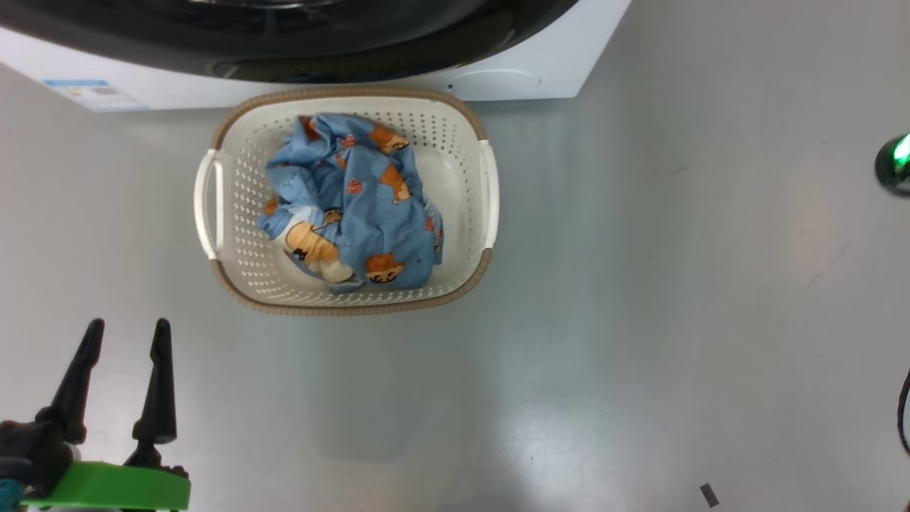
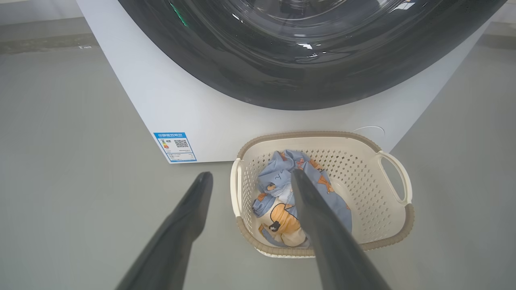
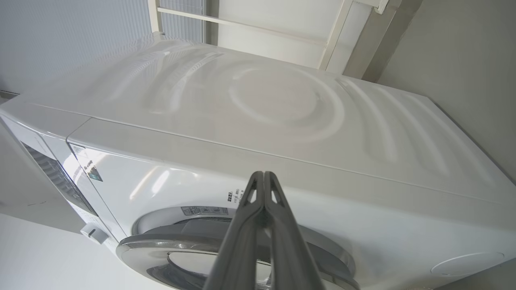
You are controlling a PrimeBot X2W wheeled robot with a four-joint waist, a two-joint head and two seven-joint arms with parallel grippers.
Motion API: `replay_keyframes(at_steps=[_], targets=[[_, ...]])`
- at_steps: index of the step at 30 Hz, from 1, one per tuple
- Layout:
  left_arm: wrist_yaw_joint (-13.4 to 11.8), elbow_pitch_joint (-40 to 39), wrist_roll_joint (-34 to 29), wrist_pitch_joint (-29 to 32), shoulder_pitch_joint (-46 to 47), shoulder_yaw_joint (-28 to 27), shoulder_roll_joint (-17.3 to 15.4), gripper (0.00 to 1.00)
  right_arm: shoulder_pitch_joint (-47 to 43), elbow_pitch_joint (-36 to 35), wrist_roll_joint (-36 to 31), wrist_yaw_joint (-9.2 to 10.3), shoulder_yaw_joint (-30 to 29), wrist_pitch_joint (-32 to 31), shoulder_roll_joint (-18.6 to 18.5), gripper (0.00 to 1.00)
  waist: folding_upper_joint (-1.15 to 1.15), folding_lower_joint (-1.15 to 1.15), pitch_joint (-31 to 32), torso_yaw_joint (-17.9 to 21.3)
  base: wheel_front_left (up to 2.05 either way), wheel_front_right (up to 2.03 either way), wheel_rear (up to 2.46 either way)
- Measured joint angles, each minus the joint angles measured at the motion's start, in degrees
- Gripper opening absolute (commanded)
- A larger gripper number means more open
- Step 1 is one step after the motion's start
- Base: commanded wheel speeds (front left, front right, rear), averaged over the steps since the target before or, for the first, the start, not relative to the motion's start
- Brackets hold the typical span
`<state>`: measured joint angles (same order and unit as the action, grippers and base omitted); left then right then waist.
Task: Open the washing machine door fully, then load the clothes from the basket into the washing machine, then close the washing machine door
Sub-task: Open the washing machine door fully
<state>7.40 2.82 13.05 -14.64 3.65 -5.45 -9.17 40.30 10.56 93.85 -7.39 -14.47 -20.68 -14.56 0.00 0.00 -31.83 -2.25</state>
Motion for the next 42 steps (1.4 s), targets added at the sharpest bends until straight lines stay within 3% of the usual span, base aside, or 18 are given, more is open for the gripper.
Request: replay_keyframes(at_steps=[13,22,42], targets=[[0.00,1.11,0.47,0.00,0.78,0.86,0.79,1.00,11.35,4.41,-2.61,0.00,3.86,-4.08,-2.75,0.00,0.00,0.00,-1.65,-3.72,0.00,0.00,0.00],[0.00,3.16,0.96,0.00,1.37,0.90,1.64,1.00,17.74,5.78,-5.08,0.00,10.34,-8.65,-3.24,0.00,0.00,0.00,-2.52,-6.25,0.00,0.00,0.00],[0.00,4.10,0.98,0.00,1.29,1.48,2.82,1.00,25.17,7.77,-7.59,0.00,15.80,-11.07,-3.86,0.00,0.00,0.00,-3.85,-9.28,0.00,0.00,0.00]])
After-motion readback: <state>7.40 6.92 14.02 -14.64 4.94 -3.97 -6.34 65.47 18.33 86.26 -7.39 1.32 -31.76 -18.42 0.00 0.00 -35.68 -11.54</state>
